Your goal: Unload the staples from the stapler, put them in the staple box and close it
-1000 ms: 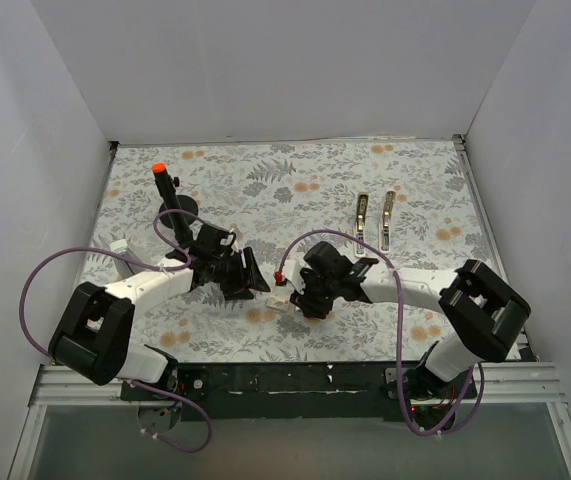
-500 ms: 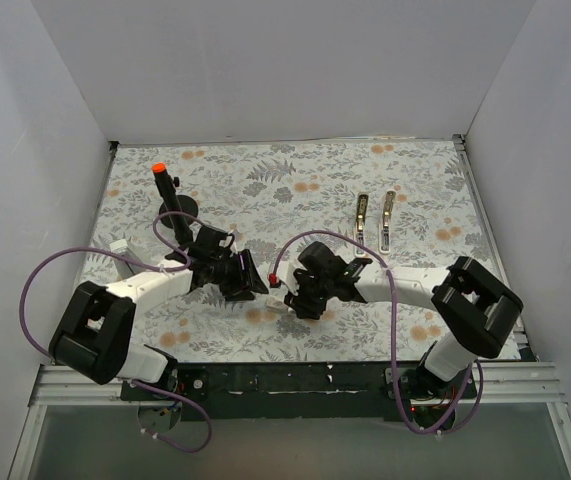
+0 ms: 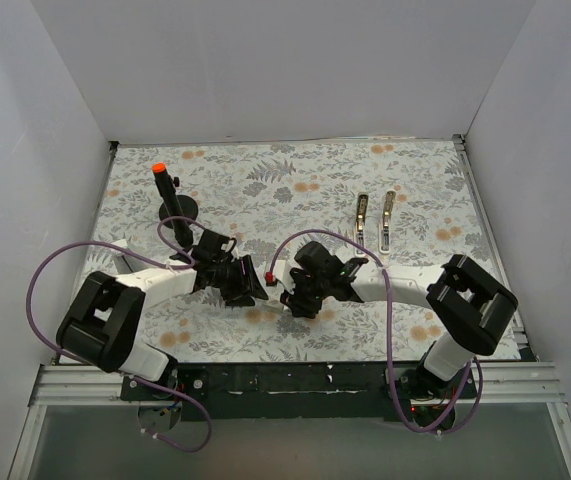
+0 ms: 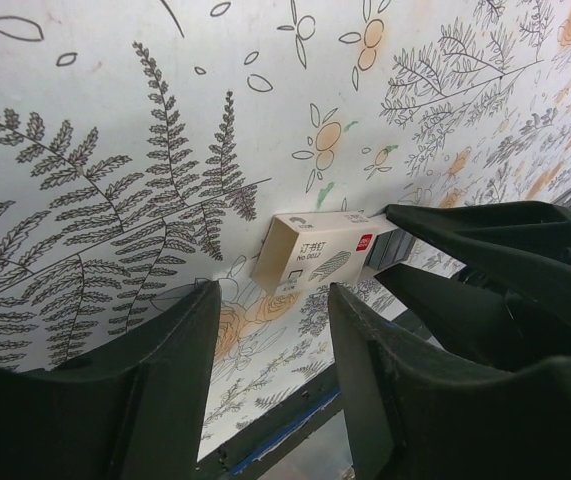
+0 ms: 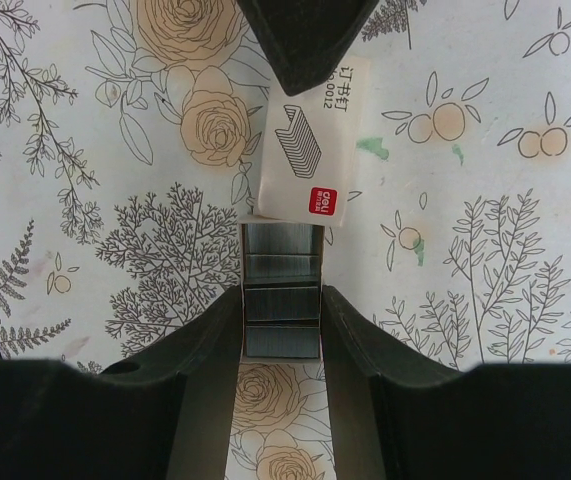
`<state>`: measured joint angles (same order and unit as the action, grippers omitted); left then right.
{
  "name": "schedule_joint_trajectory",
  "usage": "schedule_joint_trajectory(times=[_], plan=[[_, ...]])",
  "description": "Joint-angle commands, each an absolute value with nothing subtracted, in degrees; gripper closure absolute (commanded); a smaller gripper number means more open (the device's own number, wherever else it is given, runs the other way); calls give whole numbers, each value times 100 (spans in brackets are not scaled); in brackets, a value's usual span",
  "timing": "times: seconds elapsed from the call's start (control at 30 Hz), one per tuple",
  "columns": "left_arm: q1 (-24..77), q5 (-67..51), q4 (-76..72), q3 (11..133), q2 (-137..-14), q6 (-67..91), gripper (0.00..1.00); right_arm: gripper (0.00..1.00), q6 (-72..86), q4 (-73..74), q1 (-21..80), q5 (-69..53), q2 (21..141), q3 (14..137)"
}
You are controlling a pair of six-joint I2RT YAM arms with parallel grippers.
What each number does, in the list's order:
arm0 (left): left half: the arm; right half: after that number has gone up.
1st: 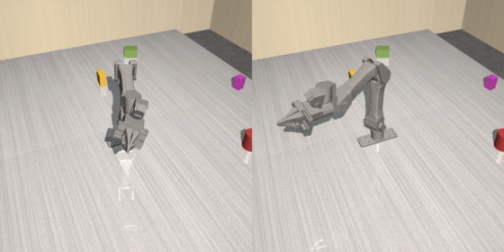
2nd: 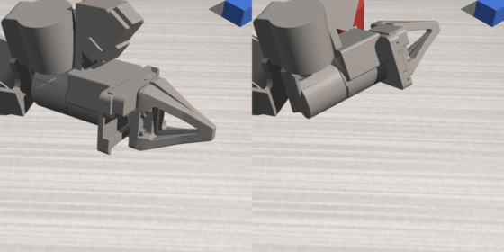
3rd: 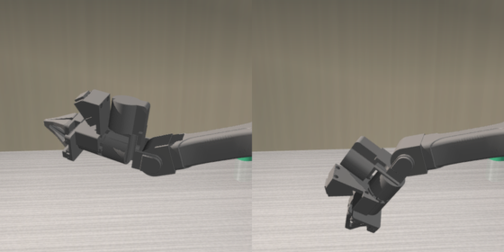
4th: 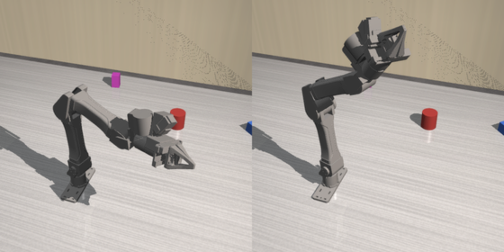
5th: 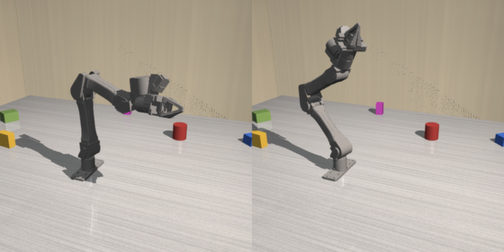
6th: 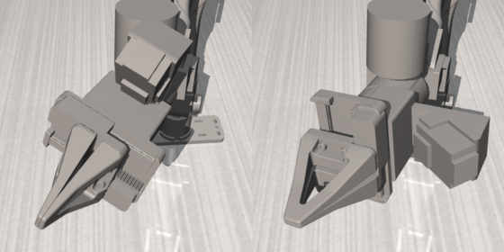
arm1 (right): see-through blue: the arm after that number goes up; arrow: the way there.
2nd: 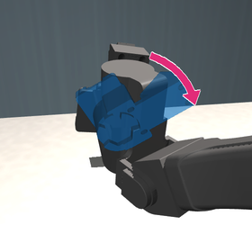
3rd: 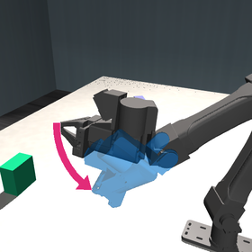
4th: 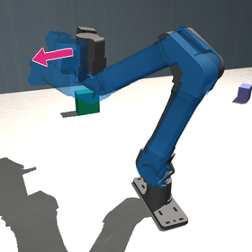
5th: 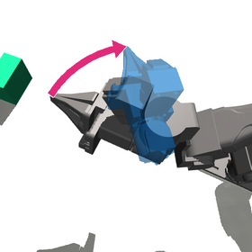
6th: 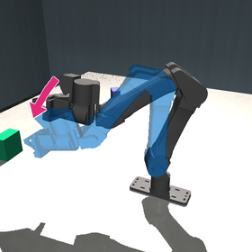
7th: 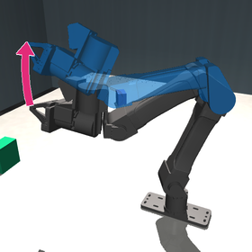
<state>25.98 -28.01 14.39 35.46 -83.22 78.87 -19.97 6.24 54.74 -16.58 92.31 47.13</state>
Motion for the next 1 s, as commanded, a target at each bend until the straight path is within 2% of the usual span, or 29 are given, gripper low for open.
schedule_joint_trajectory(times=[0.0,0.6,0.97], plan=[[2566,-2769,1345,3533,-8437,7761,53,57,-1863,659,5502,-1503,9325,4614],[2566,-2593,1397,3568,-8517,7690,59,56,-1758,703,5476,-941,9237,4579],[2566,-2610,1406,3560,-8473,7734,59,56,-1723,729,5458,-1291,9316,4649]])
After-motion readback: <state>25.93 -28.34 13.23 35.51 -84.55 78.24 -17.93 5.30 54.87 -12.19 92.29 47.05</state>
